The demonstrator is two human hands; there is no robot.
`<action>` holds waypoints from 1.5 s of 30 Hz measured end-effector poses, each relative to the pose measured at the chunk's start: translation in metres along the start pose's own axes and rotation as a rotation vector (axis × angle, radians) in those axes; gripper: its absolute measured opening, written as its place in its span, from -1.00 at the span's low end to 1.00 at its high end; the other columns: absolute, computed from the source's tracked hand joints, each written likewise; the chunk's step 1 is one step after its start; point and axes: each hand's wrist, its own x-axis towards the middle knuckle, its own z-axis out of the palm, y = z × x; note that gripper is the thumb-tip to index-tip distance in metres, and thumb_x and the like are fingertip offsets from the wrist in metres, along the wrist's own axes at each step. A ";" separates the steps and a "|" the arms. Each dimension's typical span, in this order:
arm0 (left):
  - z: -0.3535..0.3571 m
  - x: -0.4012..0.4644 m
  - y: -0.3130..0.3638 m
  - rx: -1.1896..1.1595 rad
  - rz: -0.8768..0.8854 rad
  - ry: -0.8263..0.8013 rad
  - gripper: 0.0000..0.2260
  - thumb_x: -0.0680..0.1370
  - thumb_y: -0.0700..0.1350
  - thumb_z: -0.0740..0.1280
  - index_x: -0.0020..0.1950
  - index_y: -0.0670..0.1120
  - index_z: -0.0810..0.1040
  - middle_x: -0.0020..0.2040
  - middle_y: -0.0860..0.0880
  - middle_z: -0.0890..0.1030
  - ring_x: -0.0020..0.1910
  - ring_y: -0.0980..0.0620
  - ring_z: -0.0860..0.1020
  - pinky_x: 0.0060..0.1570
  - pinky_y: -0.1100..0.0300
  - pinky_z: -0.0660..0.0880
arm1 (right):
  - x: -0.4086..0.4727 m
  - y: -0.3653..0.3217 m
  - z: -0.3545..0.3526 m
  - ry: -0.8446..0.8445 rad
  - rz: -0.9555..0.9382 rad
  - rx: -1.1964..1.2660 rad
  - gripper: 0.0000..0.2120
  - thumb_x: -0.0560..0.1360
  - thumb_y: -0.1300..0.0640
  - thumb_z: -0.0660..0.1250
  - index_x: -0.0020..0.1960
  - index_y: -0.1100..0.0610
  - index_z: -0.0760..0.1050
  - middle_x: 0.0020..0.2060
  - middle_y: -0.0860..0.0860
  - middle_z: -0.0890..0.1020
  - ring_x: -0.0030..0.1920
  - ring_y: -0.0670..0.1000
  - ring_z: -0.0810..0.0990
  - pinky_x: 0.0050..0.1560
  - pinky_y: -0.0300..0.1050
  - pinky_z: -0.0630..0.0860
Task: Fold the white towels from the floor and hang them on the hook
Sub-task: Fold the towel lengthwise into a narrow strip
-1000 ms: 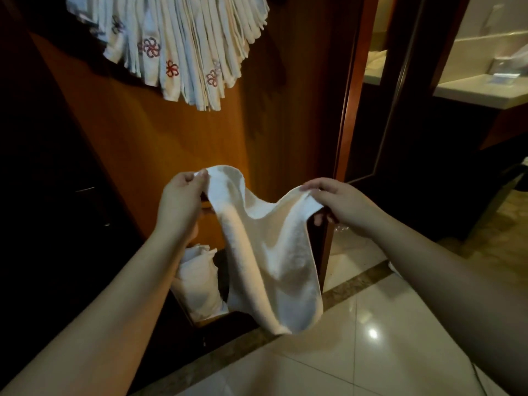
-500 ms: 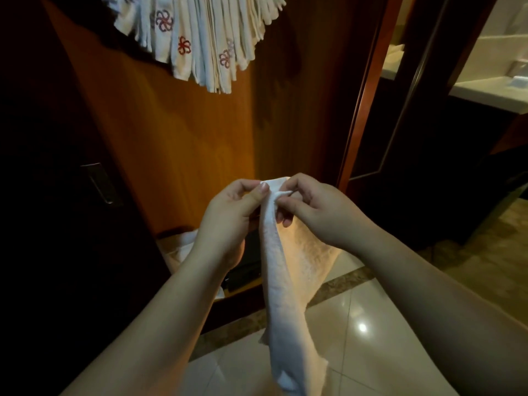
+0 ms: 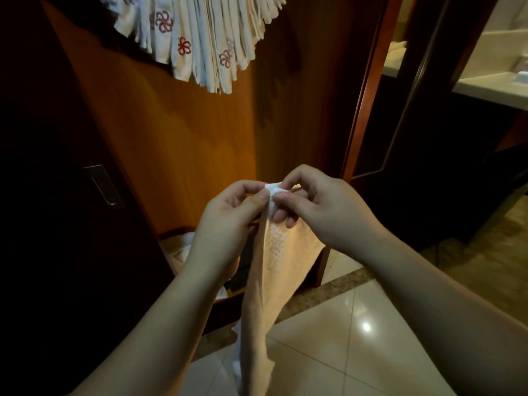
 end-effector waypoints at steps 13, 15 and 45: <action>-0.004 0.002 -0.003 0.145 0.111 -0.079 -0.78 0.47 -0.02 0.45 0.12 0.11 0.68 0.01 0.00 0.73 0.05 0.01 0.70 0.03 0.06 0.61 | 0.004 0.000 -0.011 -0.066 0.127 0.085 -0.92 0.59 -0.11 0.32 -0.01 -0.13 0.52 -0.33 -0.17 0.70 -0.34 -0.19 0.67 -0.24 -0.29 0.50; -0.009 0.009 -0.005 0.130 0.130 -0.056 -0.81 0.47 -0.04 0.45 0.06 0.16 0.70 -0.01 0.00 0.73 0.01 0.01 0.70 -0.05 0.14 0.62 | 0.008 0.006 -0.018 -0.169 0.163 0.011 -0.86 0.60 -0.17 0.26 0.00 -0.15 0.52 -0.38 -0.15 0.68 -0.42 -0.19 0.62 -0.40 -0.34 0.47; -0.074 0.017 -0.022 0.109 0.158 0.212 -0.82 0.58 -0.10 0.33 0.04 0.13 0.69 -0.07 0.13 0.69 -0.07 0.17 0.67 -0.14 0.23 0.62 | -0.006 0.066 -0.048 0.059 0.101 -0.229 -0.91 0.46 -0.18 0.29 -0.07 -0.21 0.44 -0.14 -0.21 0.57 -0.12 -0.21 0.57 -0.18 -0.18 0.48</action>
